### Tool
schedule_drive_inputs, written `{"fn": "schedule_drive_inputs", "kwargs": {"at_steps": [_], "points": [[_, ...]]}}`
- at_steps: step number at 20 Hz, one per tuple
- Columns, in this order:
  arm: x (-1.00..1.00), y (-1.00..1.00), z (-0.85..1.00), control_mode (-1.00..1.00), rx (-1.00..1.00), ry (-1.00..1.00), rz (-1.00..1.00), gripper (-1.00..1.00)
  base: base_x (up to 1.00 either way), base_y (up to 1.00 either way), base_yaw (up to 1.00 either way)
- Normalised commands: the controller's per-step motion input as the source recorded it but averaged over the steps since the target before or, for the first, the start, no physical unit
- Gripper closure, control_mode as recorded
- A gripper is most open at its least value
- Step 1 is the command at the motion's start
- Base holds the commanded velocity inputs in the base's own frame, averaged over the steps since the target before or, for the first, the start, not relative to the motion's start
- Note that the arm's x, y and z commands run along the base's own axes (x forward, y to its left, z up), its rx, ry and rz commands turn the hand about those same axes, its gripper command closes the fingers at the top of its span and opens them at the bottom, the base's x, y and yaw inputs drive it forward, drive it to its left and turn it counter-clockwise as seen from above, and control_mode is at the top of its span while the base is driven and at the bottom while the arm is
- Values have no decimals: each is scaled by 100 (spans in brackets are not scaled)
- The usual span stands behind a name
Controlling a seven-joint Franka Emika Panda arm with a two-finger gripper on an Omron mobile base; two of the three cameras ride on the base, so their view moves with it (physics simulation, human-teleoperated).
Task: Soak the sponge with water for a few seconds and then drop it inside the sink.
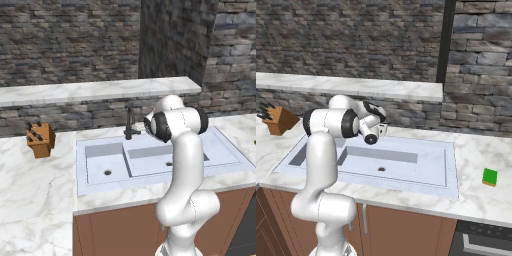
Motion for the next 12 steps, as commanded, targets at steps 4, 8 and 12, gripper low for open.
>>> {"fn": "schedule_drive_inputs", "kwargs": {"at_steps": [4,8,12], "points": [[0,-64,-14,-100,1,6,-6,-100,0,0,0],[0,-67,-17,-100,2,6,-6,-100,0,0,0],[0,-67,-22,-100,4,4,-6,-100,0,0,0]]}}
